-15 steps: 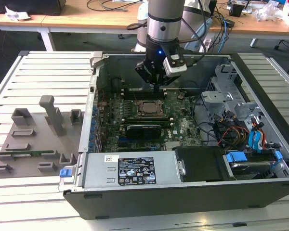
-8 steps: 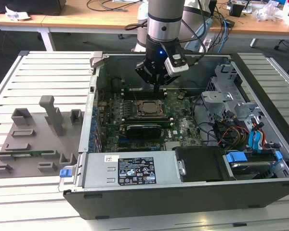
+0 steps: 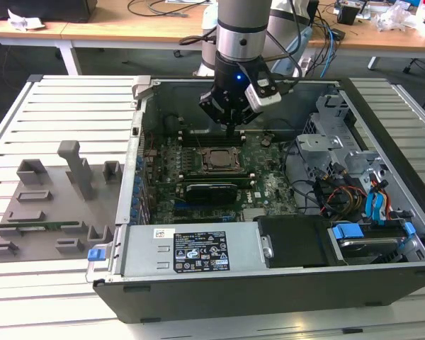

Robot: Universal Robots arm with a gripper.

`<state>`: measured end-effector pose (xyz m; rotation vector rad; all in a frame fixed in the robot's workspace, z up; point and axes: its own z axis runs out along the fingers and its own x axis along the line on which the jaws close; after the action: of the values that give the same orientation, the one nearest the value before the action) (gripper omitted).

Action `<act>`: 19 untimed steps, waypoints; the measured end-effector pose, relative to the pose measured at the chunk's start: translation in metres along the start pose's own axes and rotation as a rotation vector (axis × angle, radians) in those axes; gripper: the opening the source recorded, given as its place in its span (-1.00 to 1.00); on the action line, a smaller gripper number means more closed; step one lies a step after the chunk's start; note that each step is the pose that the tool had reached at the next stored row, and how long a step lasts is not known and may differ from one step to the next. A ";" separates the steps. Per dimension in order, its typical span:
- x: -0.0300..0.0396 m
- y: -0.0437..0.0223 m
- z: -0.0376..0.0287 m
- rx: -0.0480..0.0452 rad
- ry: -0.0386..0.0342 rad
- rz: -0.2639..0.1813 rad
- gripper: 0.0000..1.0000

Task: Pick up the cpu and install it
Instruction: 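Install the first cpu locking lever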

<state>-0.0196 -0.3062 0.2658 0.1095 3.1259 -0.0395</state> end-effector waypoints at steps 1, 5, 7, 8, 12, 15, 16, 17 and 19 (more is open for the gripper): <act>0.0000 0.0000 0.0000 -0.0001 -0.0002 -0.006 -0.79; 0.0000 0.0000 0.0000 -0.0005 -0.0010 -0.038 -0.79; 0.0000 0.0000 0.0000 -0.0010 -0.0015 -0.058 -0.79; 0.0000 0.0000 0.0000 -0.0010 -0.0017 -0.064 -0.79; 0.0000 0.0000 0.0000 -0.0013 -0.0022 -0.087 -0.79; 0.0000 0.0000 0.0000 -0.0016 -0.0028 -0.113 -0.79; 0.0000 0.0000 0.0000 -0.0019 -0.0032 -0.127 -0.79; 0.0000 0.0000 0.0000 -0.0020 -0.0034 -0.136 -0.79; 0.0000 0.0000 0.0000 -0.0021 -0.0037 -0.148 -0.79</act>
<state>-0.0196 -0.3062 0.2658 -0.1218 3.1236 -0.0379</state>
